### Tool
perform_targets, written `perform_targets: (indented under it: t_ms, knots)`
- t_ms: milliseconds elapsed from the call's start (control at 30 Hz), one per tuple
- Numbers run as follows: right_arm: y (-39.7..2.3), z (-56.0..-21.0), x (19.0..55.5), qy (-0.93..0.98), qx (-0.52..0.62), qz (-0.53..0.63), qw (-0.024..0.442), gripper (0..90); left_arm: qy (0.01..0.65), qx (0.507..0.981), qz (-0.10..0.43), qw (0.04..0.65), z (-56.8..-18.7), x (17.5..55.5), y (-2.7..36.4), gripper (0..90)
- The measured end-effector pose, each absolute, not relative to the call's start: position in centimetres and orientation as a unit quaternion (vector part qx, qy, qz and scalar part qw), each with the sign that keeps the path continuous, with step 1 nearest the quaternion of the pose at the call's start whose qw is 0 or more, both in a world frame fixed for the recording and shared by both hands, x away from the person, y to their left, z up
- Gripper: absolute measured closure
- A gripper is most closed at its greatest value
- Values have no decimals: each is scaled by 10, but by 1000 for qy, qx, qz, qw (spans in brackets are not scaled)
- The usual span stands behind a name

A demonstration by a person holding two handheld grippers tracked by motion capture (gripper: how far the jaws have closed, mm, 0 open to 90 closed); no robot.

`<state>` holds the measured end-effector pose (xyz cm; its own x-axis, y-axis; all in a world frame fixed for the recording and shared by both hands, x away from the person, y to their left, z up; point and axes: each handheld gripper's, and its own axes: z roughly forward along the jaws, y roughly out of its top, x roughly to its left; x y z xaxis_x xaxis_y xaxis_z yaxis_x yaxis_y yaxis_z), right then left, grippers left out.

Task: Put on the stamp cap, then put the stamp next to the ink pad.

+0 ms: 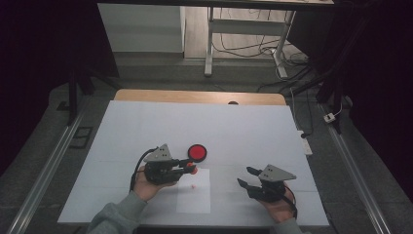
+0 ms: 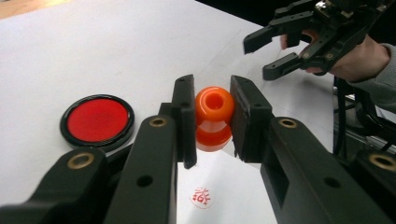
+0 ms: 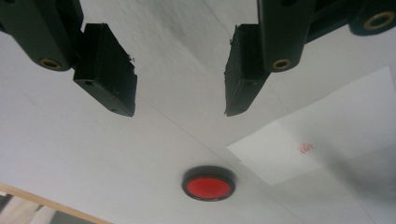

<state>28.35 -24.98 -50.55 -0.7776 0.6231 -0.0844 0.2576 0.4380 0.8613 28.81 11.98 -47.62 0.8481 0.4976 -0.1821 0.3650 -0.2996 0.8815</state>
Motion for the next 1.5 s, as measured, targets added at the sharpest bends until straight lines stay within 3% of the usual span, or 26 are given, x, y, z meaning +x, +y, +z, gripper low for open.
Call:
perform_targets:
  t_ms: [533, 1500]
  knots:
    - [-292, -505, 280, 812, 297, 453, 218, 432, 294, 787, 84, 536, -463, 296, 143, 720]
    - [-292, -506, 282, 812, 298, 450, 221, 436, 329, 787, 106, 511, -465, 316, 160, 720]
